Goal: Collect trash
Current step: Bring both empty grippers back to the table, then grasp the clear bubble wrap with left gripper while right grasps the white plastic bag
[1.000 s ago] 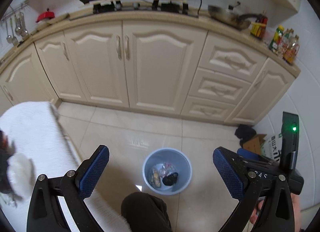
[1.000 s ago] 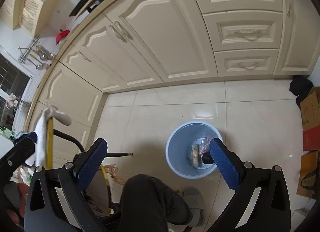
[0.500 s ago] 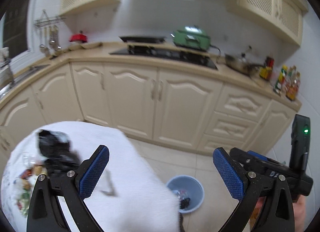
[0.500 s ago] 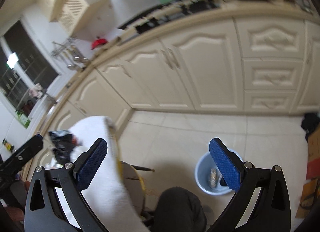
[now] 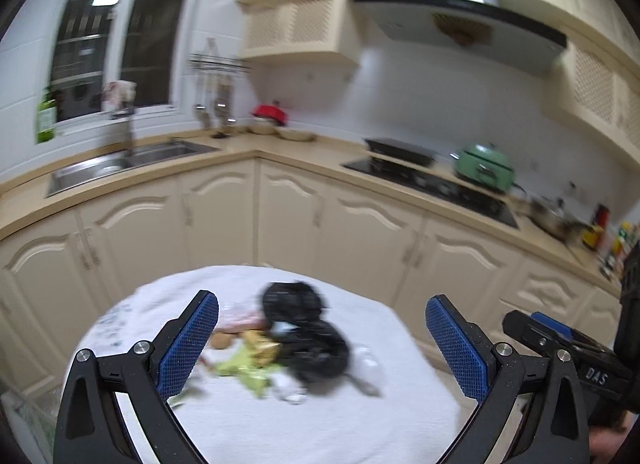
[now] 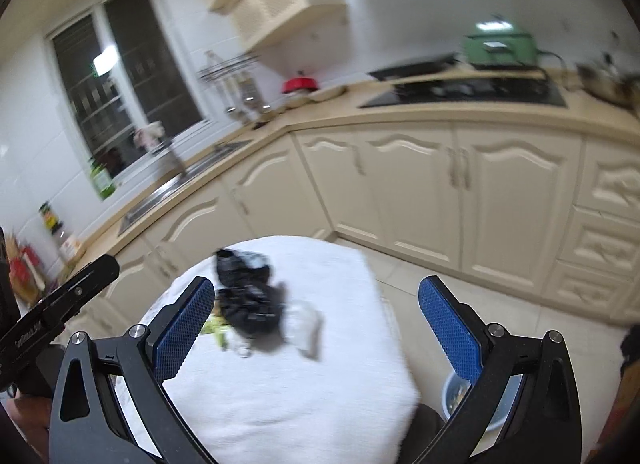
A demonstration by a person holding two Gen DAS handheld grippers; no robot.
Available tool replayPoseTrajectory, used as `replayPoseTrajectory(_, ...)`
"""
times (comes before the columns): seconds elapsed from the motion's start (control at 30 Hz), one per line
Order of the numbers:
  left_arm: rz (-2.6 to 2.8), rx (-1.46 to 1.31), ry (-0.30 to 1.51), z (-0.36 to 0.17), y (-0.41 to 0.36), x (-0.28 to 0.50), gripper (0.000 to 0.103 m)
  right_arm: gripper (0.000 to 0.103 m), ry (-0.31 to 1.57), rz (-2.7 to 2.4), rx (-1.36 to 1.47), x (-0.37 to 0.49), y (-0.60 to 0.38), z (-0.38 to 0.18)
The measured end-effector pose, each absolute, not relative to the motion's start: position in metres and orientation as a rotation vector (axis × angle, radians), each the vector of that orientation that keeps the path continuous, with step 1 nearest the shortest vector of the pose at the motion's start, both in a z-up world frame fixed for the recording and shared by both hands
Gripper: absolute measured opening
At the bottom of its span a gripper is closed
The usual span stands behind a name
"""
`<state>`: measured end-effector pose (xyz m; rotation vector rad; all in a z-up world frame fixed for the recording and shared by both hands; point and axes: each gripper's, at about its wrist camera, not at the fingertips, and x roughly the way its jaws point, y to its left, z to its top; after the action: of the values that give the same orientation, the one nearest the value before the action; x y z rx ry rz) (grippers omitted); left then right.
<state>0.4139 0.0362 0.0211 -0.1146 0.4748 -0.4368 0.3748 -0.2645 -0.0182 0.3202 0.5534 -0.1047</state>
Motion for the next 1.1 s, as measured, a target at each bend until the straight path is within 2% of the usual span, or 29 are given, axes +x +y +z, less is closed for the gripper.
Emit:
replayPoseTrajectory(0.33,-0.282,-0.168,0.493,0.014,0.110,0.391,0.102,0.103,0.576,0.026,0.190,0.404,-0.179,-0.023)
replayPoseTrajectory(0.73,-0.203,-0.161,0.578,0.001,0.118,0.438,0.102,0.102,0.681,0.135,0.154,0.427,-0.133,-0.049)
replayPoseTrajectory(0.8,-0.202,-0.163,0.608,-0.007,0.119,0.448,0.102,0.099,0.697,0.162,0.153,0.430,-0.127,-0.057)
replayPoseTrajectory(0.93,-0.202,-0.135,0.649,-0.024,0.115,0.463,0.102,0.076,0.755,0.168,0.138,0.443,-0.116,-0.081)
replayPoseTrajectory(1.1,-0.215,-0.091,0.716,-0.046,0.102,0.502,0.102,0.064,0.866,0.163,0.150,0.461,-0.115,-0.126)
